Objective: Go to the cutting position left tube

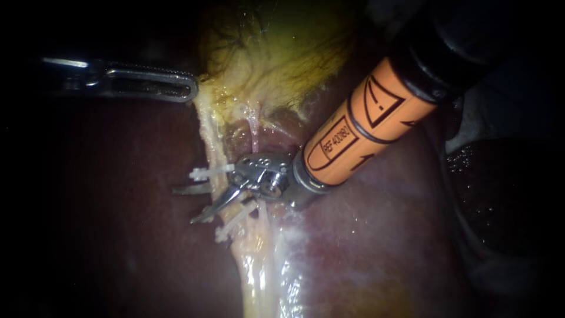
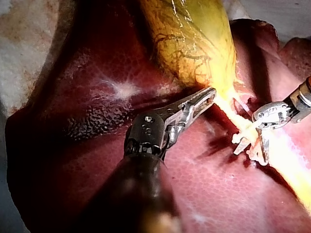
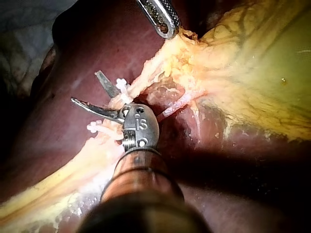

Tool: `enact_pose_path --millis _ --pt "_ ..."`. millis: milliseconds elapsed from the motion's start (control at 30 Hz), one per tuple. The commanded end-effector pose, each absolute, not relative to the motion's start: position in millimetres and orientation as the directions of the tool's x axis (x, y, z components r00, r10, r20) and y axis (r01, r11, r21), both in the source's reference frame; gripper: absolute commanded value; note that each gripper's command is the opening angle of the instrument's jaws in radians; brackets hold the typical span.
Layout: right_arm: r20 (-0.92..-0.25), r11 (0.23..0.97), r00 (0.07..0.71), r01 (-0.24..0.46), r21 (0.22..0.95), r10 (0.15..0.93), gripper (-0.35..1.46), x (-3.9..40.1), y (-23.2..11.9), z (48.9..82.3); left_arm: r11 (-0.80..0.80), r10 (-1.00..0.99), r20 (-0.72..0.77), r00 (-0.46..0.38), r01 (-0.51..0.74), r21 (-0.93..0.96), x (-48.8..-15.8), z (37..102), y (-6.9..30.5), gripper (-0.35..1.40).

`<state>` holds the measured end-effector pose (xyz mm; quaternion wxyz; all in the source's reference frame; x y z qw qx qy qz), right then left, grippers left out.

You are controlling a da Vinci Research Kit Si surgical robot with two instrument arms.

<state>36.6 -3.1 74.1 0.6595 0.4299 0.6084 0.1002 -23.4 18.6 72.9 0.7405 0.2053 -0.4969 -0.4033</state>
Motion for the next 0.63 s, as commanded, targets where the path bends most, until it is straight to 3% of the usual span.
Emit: enact_pose_path --millis 33,233,633 --pt "-0.719 0.613 0.235 0.394 0.685 0.654 0.73 36.5 -2.7 73.2 0.590 -0.802 0.570 0.181 0.393 0.705 -23.4 72.9 18.6 -0.35" --pt "-0.723 0.615 0.225 0.400 0.680 0.653 0.73 36.7 -2.2 70.4 0.590 -0.802 0.570 0.181 0.393 0.705 -23.4 72.9 18.6 -0.35" --pt "-0.726 0.618 0.233 0.396 0.679 0.648 0.77 36.5 -2.4 71.0 0.590 -0.801 0.570 0.181 0.393 0.705 -23.4 72.9 18.6 -0.35"
